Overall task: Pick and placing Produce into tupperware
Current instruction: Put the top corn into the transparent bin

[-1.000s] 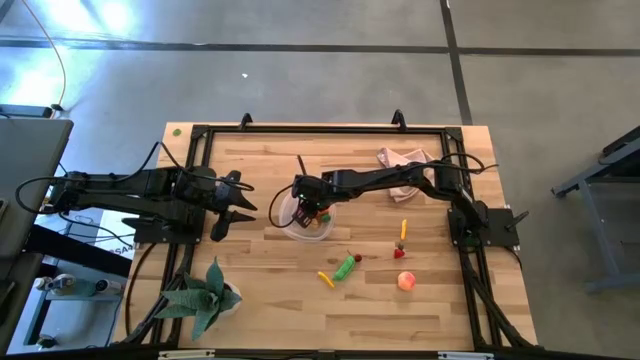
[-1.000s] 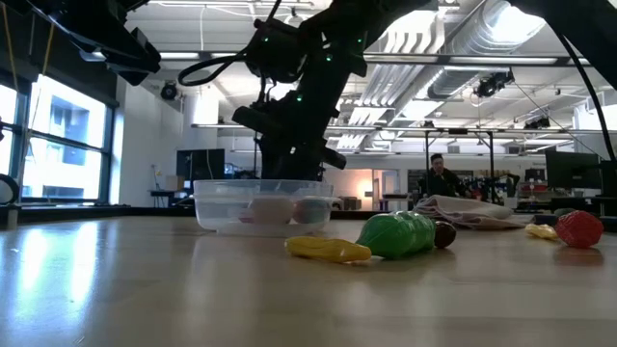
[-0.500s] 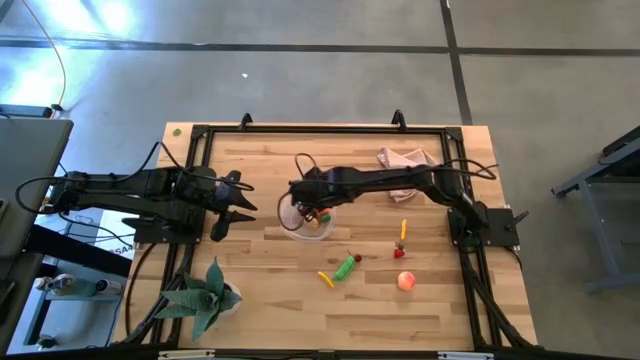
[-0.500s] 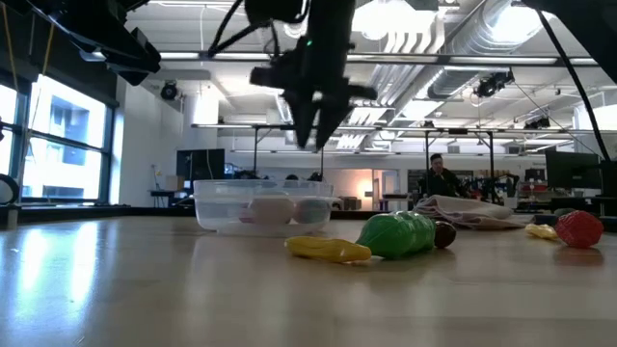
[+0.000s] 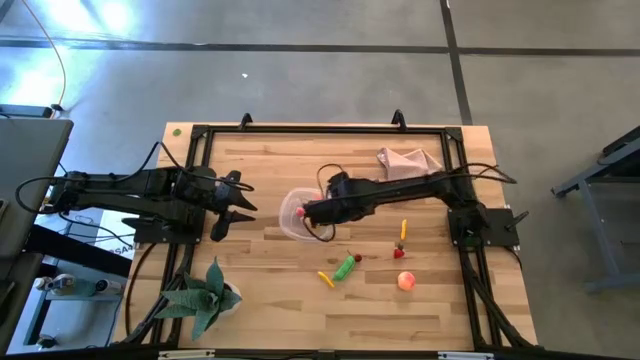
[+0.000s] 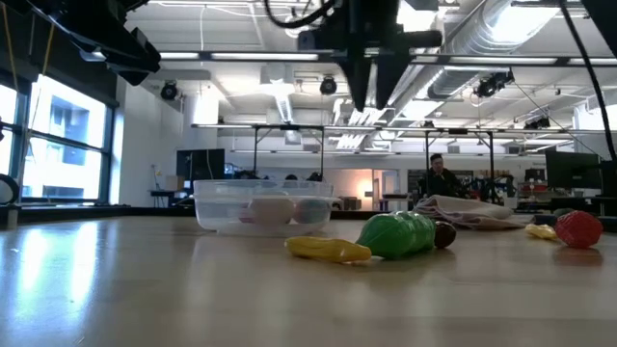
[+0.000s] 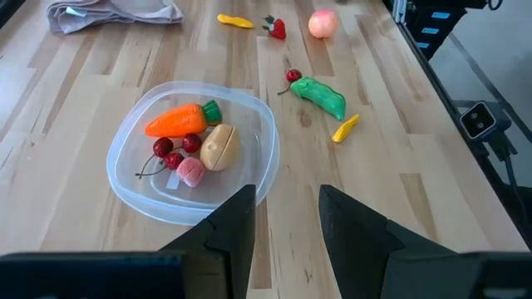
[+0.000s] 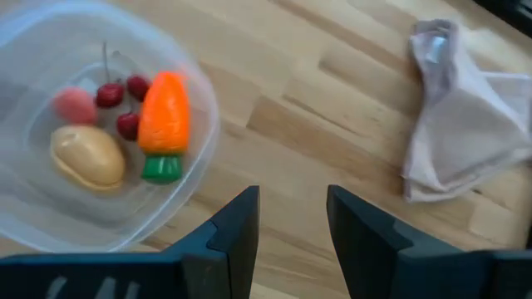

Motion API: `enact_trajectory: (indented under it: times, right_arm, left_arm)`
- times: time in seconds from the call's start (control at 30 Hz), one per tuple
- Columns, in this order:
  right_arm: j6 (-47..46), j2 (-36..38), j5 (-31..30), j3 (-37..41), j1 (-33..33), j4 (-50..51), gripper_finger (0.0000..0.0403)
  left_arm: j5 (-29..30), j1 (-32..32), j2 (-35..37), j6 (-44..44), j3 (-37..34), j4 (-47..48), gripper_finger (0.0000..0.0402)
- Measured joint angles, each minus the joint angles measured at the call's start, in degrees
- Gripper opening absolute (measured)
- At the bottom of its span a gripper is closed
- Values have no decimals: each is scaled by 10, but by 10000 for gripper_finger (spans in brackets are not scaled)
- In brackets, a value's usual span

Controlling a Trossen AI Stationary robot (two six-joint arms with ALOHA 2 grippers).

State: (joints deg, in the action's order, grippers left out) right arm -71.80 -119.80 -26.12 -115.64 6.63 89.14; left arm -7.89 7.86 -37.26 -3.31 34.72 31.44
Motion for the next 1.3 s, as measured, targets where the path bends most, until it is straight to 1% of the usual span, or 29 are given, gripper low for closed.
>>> enact_trajectory:
  times: [0.07,0.17,0.3,0.37,0.43,0.57,0.67,0.8,0.87,1.1,1.2,1.3]
  right_arm:
    - [-36,30,-7,31,5,8,135]
    - [-87,87,-8,114,13,8,135]
    - [-194,192,16,262,37,-9,135]
    - [-243,245,42,334,49,-43,135]
    - [-297,292,79,397,60,-102,135]
    - [-361,362,148,493,73,-209,135]
    - [-401,385,188,543,78,-259,135]
    - [-405,394,239,586,76,-259,135]
    - [-409,394,254,604,71,-262,135]
    - [-390,394,267,661,42,-326,137]
    - [-377,394,267,681,26,-359,151]
    - [-374,394,266,698,11,-370,172]
  left_arm:
    - [0,0,0,0,0,0,122]
    - [0,0,0,0,0,0,122]
    - [0,0,0,0,0,0,122]
    - [0,0,0,0,0,0,122]
    - [0,0,0,0,0,0,122]
    - [0,0,0,0,0,0,122]
    - [0,0,0,0,0,0,122]
    - [0,0,0,0,0,0,122]
    - [0,0,0,0,0,0,122]
    - [0,0,0,0,0,0,122]
    - [0,0,0,0,0,0,122]
    - [0,0,0,0,0,0,122]
